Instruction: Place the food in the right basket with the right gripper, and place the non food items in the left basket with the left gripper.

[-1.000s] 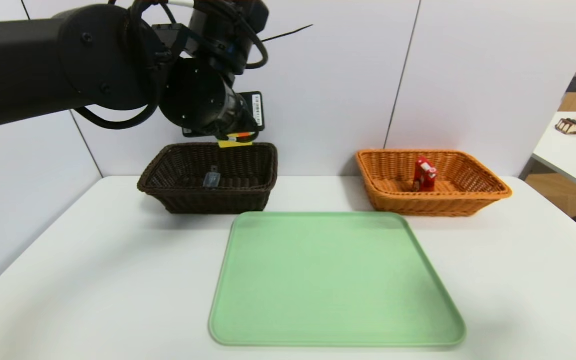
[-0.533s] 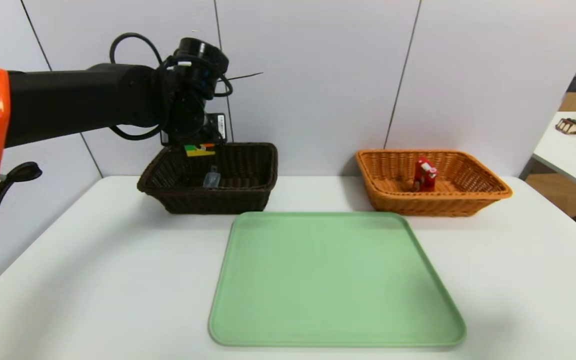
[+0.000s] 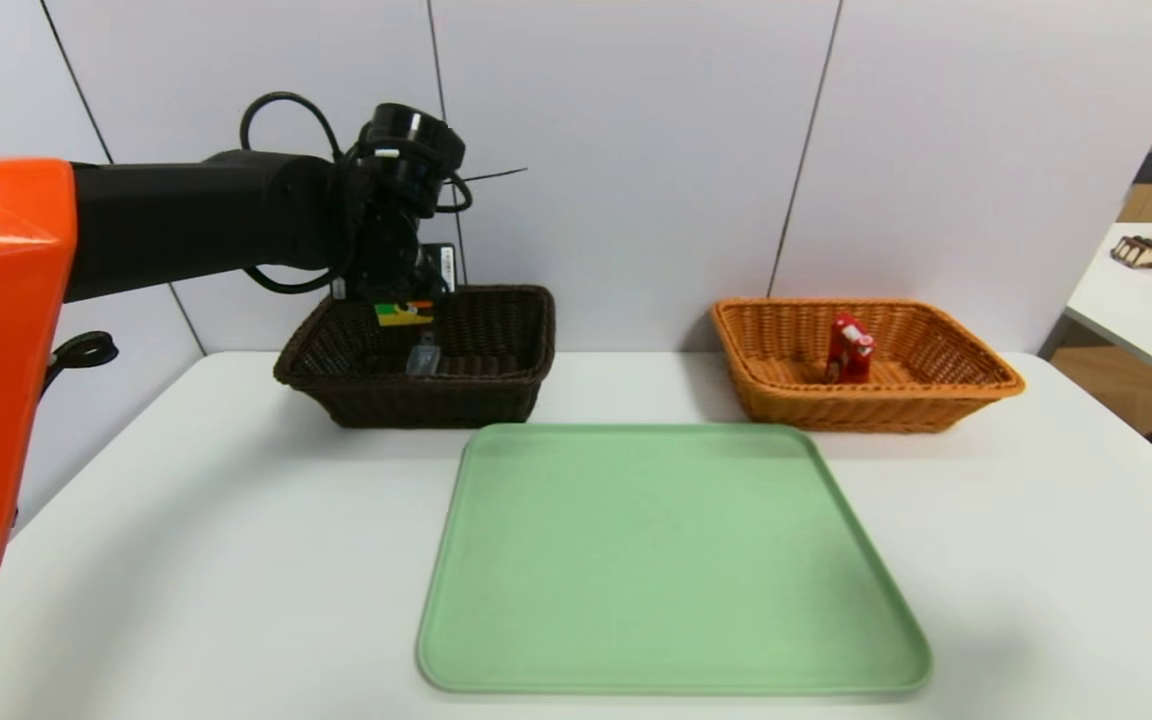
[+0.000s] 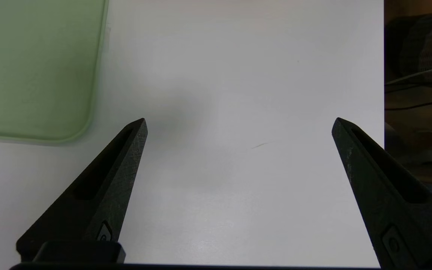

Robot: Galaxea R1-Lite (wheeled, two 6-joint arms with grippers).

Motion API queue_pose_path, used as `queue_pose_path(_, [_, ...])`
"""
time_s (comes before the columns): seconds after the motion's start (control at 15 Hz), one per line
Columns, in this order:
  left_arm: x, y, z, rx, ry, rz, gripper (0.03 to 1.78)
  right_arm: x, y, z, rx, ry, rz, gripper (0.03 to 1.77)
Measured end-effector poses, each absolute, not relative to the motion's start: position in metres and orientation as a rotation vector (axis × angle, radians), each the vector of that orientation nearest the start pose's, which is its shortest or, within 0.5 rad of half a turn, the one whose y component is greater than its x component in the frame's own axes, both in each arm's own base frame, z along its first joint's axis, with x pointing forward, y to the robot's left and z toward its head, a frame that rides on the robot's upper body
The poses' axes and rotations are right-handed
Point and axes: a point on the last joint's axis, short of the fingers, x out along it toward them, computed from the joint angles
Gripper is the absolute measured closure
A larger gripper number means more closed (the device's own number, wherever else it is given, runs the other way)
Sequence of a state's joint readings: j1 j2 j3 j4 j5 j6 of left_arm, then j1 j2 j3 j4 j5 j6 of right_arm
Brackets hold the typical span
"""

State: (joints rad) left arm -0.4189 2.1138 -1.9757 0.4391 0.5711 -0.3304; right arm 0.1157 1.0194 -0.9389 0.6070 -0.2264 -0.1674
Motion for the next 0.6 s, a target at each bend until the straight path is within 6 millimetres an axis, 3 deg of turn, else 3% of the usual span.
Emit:
queue_pose_path(0.27, [0.3901,-0.16,0.2533,-0.051,0.477,0.229,0.57,0.1015,0.0067,0.2521,-0.278,0.686,-0.049,0.1])
queue_pose_path(0.6, [0.3909,-0.1603,0.2525,-0.054,0.476,0.229,0.35,0.102,0.0068,0.252,-0.278,0.687,-0.049,0.1])
